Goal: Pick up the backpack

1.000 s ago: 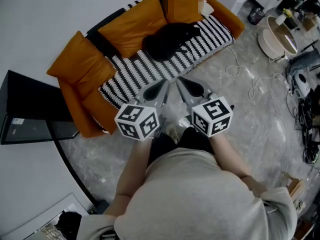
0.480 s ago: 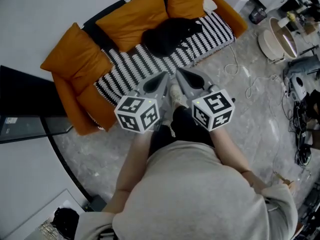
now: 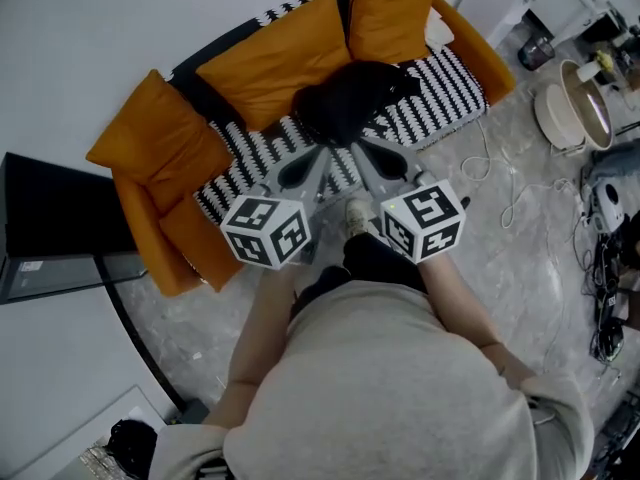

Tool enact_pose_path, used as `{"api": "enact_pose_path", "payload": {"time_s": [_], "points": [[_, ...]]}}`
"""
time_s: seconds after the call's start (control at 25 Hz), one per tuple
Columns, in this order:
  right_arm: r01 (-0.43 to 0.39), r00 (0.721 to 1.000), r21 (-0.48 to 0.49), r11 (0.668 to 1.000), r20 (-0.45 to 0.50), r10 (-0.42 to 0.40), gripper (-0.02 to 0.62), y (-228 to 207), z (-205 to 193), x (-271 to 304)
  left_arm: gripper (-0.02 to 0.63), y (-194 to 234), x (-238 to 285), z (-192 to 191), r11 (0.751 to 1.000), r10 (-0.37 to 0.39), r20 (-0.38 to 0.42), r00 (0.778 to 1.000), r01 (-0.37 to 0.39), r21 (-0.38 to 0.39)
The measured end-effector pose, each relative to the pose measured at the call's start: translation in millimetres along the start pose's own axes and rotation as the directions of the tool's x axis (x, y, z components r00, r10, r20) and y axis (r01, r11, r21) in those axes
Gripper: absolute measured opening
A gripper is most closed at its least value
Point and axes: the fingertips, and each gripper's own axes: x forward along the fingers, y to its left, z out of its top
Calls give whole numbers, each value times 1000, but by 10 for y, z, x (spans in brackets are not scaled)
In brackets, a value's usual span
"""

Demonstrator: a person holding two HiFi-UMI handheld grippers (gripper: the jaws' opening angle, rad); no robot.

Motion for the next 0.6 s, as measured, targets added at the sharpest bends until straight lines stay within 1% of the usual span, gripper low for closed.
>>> {"api": "enact_pose_path", "payload": {"time_s": [0.08, 0.2, 0.36, 0.4, 0.52, 0.6], "points": [[-8, 1000, 2, 1000, 6, 8, 2, -219, 102, 162, 7, 111, 222, 87, 1000, 13, -4, 1000, -13, 3], [-34, 999, 5, 999, 0, 34, 2, -484, 209, 416, 7, 276, 497, 213, 999, 42, 2, 999, -42, -12], [-124, 992, 82, 989, 5, 124, 2, -770, 335, 693, 6, 433, 886, 296, 999, 50, -18, 999, -50, -20], [-135, 991, 88, 987, 8, 135, 2, -846, 366, 753, 8, 478, 975, 308, 998, 54, -20, 998, -54, -23], [-135, 991, 72, 988, -3, 136, 2, -1085, 415, 913, 6, 603, 1211, 344, 997, 67, -27, 997, -68, -34], [-135, 991, 82, 987, -12, 137, 2, -1240, 430, 982, 6, 651, 1366, 371, 997, 71, -37, 997, -72, -33]]}}
